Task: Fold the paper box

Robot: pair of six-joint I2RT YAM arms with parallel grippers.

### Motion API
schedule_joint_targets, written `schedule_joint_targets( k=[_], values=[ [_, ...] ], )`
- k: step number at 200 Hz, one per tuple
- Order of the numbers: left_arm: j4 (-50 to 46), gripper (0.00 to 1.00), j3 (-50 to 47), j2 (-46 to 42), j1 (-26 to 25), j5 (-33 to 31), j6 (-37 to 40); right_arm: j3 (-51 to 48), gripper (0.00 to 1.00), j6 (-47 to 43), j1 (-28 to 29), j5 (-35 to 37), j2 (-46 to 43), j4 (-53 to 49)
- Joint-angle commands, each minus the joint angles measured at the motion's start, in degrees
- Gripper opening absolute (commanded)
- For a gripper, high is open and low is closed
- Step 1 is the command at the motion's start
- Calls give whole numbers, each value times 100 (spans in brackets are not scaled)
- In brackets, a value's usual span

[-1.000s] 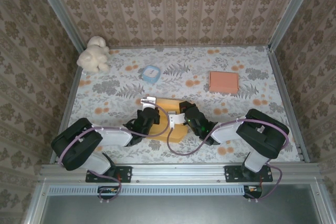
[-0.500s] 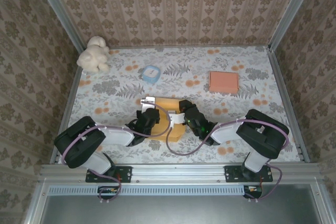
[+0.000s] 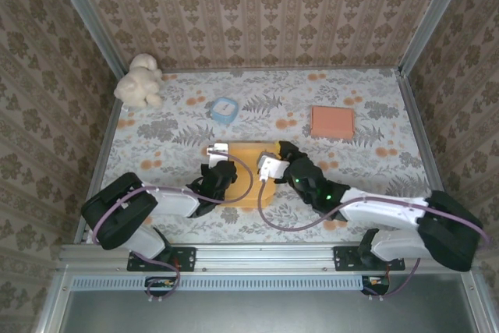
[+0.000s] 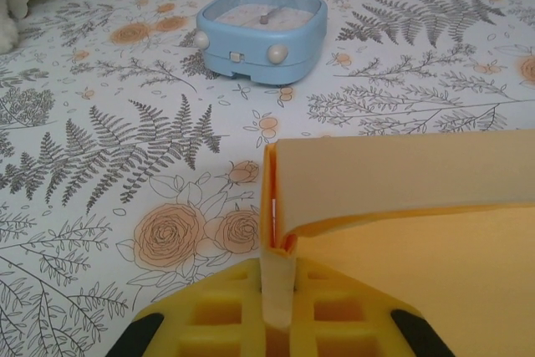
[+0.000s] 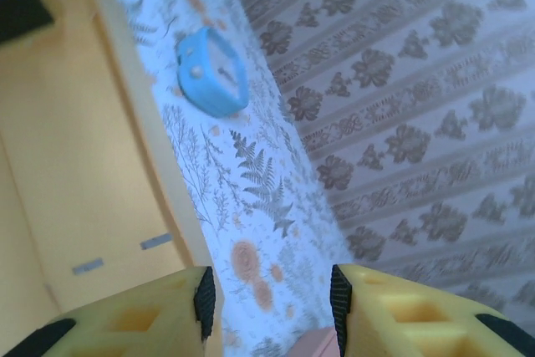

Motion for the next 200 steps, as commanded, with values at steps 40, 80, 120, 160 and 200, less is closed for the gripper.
schedule_joint_targets(
  k=[40, 80, 120, 160, 200],
  values=[
    [792, 2, -443, -211, -130, -290, -83, 854, 46, 5944, 44, 40, -858, -3109],
    [1597, 1, -667, -87, -250, -397, -30, 1153, 49, 7220, 45, -480, -125, -2855],
    [2042, 1, -717, 129, -293, -336, -9, 1364, 52, 7494, 46, -620, 405, -2593],
    [2439, 2, -657, 572, -301, -404, 102, 1206, 53, 7580, 22, -762, 604, -2105],
    [3351, 2, -704, 1180, -345, -395, 300, 1276, 54, 7566, -116, -985, 711, -2019]
  ],
)
